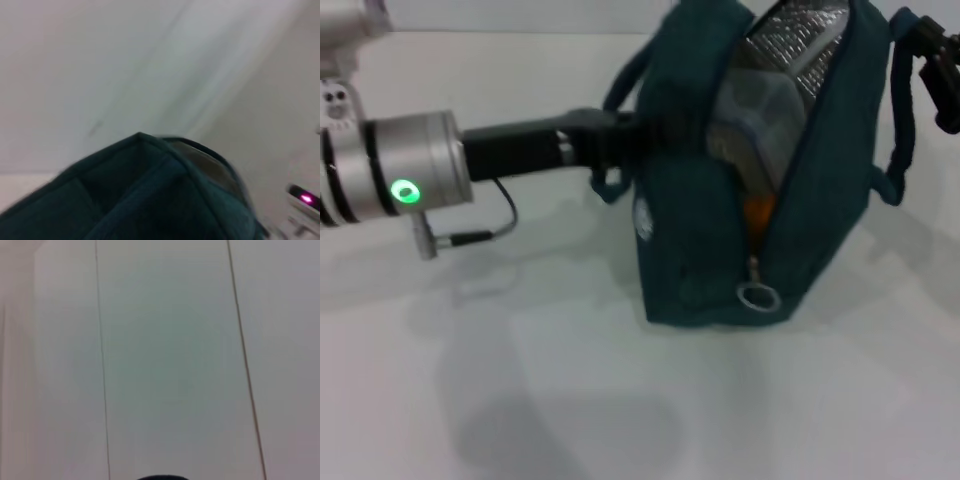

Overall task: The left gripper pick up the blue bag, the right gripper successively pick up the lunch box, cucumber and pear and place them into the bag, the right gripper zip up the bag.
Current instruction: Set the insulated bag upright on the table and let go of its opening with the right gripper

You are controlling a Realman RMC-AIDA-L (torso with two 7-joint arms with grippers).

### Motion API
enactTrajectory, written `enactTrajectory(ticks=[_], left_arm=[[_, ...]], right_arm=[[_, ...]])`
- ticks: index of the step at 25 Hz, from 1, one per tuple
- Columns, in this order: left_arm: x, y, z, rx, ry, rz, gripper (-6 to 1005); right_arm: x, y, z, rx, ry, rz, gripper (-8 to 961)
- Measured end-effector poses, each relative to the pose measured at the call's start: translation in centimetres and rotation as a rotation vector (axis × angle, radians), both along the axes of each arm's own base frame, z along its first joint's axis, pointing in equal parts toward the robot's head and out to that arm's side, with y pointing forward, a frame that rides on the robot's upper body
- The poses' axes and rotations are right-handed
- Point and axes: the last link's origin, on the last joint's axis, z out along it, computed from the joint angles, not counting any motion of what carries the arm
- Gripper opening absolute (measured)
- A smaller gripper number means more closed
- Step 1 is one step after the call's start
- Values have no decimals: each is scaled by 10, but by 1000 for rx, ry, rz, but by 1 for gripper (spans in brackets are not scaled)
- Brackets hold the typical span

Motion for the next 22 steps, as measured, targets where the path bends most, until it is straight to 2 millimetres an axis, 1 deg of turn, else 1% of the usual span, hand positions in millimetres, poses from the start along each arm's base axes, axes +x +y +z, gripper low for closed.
enactTrajectory(ticks=[3, 7, 12, 17, 22], left_arm=[[7, -10, -13, -44, -20, -33, 81], [8, -17, -21, -55, -35, -34, 81], [-2, -13, -29, -42, -15, 30, 82], [-10, -6, -35, -18, 14, 85, 82], [-10, -3, -38, -24, 19, 94, 83]], right_arm=[[4, -3, 1, -19, -1, -9, 7], [7, -7, -4, -49, -22, -8, 6], [9, -6, -7, -63, -36, -20, 11], [6, 0, -15, -79, -72, -23, 16], [6, 4, -20, -94, -96, -39, 22]])
